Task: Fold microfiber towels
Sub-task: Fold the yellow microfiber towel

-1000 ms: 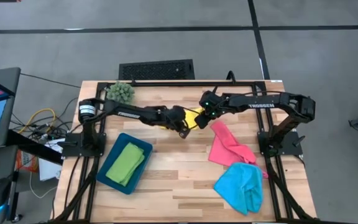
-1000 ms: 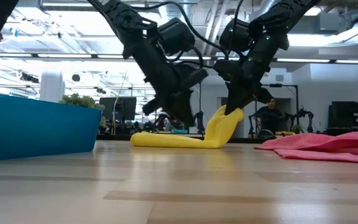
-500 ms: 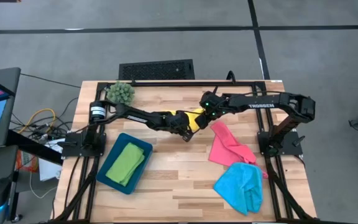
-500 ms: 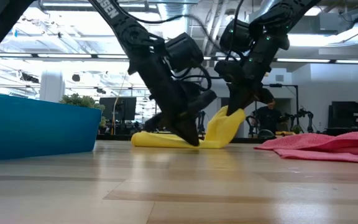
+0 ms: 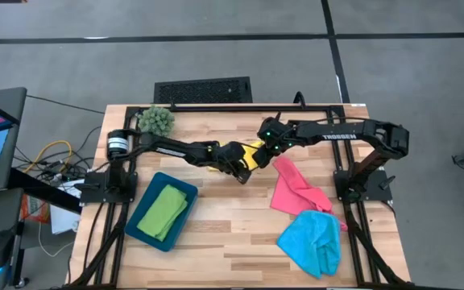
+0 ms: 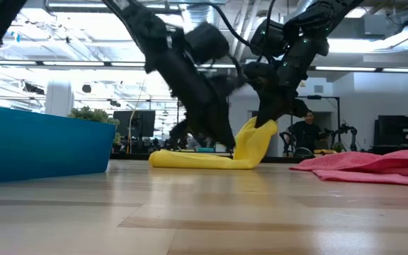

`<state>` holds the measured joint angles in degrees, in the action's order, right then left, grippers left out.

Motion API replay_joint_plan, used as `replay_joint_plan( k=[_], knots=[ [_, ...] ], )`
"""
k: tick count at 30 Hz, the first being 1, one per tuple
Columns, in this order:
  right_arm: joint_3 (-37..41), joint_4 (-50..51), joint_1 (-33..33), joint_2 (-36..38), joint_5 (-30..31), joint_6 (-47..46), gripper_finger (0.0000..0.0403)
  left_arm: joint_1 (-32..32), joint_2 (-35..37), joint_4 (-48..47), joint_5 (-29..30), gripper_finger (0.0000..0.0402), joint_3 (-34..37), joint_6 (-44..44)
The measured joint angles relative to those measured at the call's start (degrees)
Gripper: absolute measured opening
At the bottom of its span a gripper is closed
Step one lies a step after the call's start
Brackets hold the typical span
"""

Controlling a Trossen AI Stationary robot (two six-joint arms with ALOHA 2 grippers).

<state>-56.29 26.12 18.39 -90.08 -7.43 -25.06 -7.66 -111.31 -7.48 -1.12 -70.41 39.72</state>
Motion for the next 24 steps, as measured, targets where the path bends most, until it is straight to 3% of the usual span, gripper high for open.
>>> replay_joint_plan(
  k=[3, 6, 9, 17, 19, 24],
  knots=[
    [0.0, 0.49, 0.0, 0.0, -0.01, 0.0, 0.0019, -0.17, 5.15, -6.4, 0.29, 0.0, 0.02, -1.7],
    [0.0, 0.47, 0.0, 0.0, -0.01, 0.0, 0.0022, -0.17, 10.49, -17.37, 6.78, 0.0, 0.22, -4.69],
    [0.0, 0.37, 0.0, 0.0, -0.06, -0.25, 0.0019, -0.29, 14.18, -22.06, 10.64, 0.0, 4.52, -3.77],
    [0.0, -0.52, -0.91, 0.0, -0.18, -1.82, 0.002, -1.05, 16.4, -6.04, 10.11, 0.0, 20.93, 4.6],
    [0.0, -1.0, -1.22, 0.0, -0.19, -1.94, 0.0019, -1.05, 15.8, -1.43, 10.86, 0.0, 22.86, 5.82],
    [0.0, -1.55, -1.59, 0.0, -0.25, -3.19, 0.0017, -1.48, 13.56, -0.51, 11.91, 0.0, 24.18, 5.42]
  ],
)
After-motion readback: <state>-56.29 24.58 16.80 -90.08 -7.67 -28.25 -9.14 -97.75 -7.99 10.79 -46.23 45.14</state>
